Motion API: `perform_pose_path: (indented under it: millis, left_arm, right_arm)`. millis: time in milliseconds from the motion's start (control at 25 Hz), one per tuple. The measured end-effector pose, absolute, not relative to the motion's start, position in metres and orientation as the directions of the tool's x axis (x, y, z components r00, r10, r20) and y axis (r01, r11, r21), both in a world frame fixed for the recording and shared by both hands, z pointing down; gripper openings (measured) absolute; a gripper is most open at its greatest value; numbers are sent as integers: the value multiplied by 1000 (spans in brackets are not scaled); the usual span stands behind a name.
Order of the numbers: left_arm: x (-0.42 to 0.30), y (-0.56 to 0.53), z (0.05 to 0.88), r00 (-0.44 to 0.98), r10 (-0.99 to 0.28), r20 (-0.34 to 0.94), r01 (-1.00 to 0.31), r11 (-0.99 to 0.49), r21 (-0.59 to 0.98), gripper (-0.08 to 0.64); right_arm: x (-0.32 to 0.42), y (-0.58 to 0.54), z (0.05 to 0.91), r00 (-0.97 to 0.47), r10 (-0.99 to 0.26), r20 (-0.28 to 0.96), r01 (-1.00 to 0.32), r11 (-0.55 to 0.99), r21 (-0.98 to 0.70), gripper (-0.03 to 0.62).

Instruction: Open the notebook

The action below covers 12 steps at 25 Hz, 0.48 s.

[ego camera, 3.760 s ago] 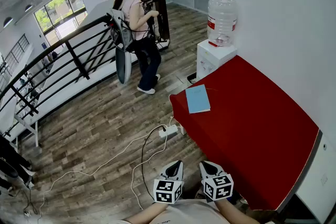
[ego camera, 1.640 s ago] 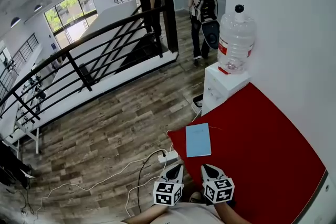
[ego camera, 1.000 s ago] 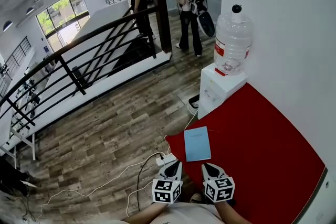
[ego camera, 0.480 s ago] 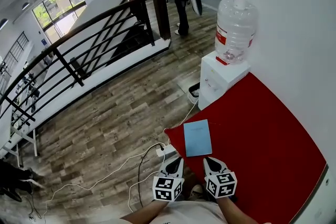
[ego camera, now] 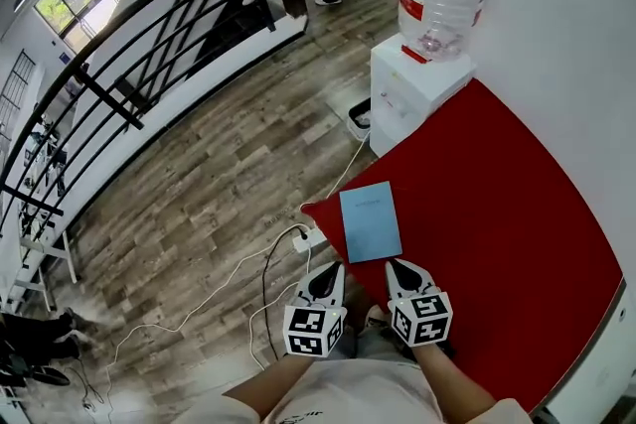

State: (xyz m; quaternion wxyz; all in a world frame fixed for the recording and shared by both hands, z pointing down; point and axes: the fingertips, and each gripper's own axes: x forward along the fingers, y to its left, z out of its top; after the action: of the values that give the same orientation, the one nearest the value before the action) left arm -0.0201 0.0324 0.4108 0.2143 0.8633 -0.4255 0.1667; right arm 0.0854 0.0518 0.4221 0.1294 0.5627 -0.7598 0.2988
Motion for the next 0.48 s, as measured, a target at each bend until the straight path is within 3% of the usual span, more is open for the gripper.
perform_pose_path:
  millis: [480]
  left_arm:
    - [3, 23, 456, 609, -592, 528, -772, -594, 225, 6]
  right_arm:
    - [103, 38, 474, -297, -744, 599, -940, 116, -321, 6]
